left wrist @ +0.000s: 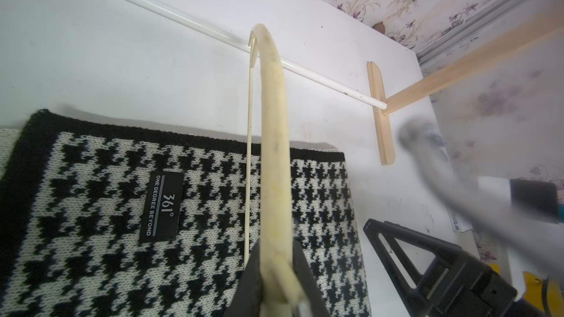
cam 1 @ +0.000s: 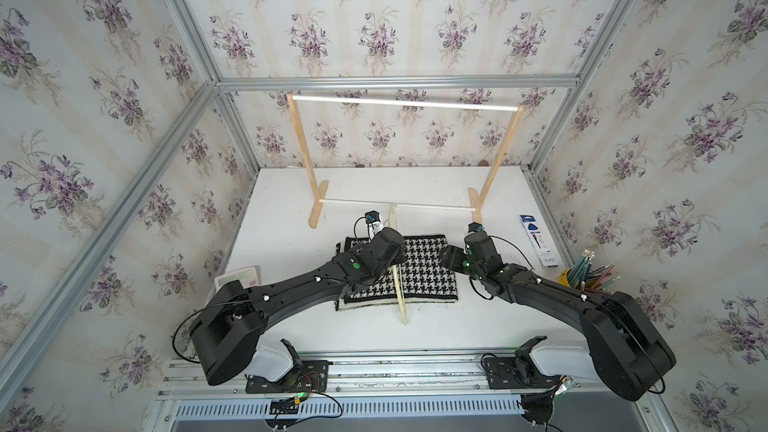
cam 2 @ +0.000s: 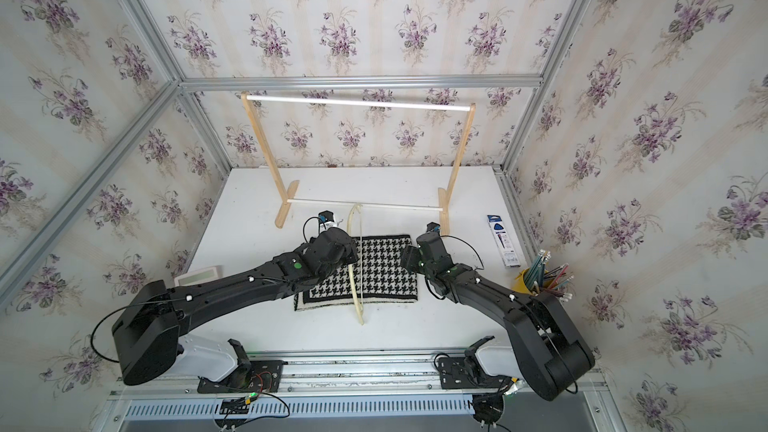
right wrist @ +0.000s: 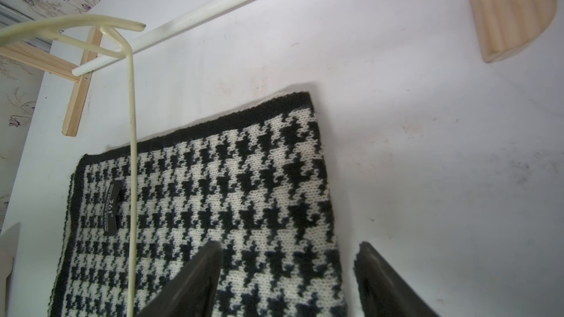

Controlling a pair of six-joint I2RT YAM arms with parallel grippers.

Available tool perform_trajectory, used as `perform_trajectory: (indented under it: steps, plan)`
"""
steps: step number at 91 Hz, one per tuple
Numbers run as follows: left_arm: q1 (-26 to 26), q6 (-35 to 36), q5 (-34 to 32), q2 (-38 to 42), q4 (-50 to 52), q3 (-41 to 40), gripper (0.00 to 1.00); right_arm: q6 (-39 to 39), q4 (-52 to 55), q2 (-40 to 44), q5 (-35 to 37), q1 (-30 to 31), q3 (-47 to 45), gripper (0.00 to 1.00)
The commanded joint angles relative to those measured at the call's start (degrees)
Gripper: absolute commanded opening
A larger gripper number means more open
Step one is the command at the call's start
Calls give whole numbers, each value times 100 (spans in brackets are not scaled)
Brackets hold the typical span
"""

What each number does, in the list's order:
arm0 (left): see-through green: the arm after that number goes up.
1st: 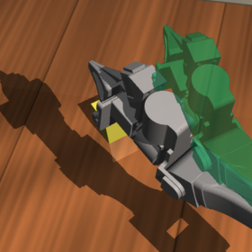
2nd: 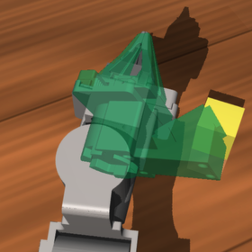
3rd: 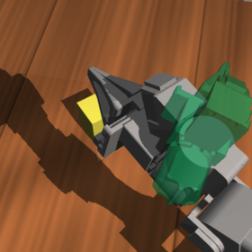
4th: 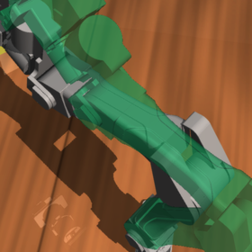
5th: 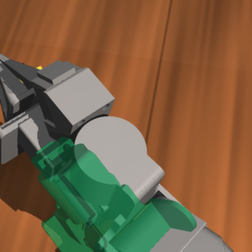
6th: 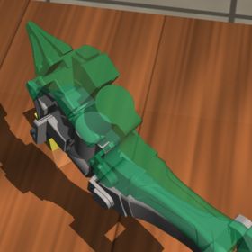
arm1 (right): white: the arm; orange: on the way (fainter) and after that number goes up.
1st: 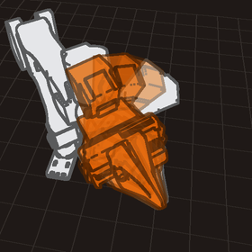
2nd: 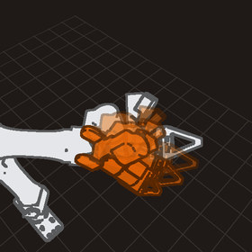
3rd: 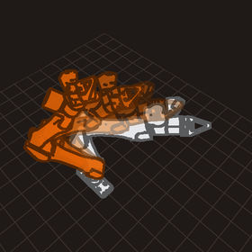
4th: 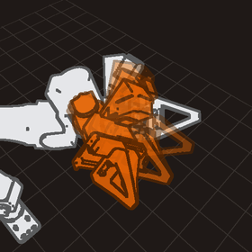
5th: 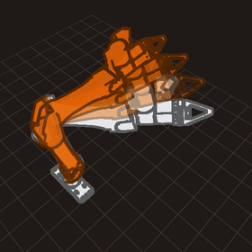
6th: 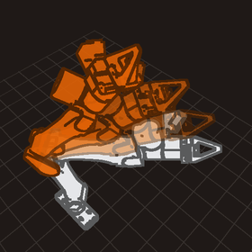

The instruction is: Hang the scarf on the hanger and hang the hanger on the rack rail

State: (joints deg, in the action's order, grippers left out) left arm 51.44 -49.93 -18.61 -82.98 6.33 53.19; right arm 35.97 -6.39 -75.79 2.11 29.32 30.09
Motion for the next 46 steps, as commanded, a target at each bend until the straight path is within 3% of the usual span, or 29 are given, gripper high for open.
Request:
perform_trajectory:
  steps: [1, 46]
  plan:
    - [-80, 162, 158, -14, 85, 113, 0, -63, -76, -27, 30, 6, -37, 74]
    - [-217, 166, 459, -238, 196, 160, 0, -71, -167, -102, -1, 4, -125, 74]
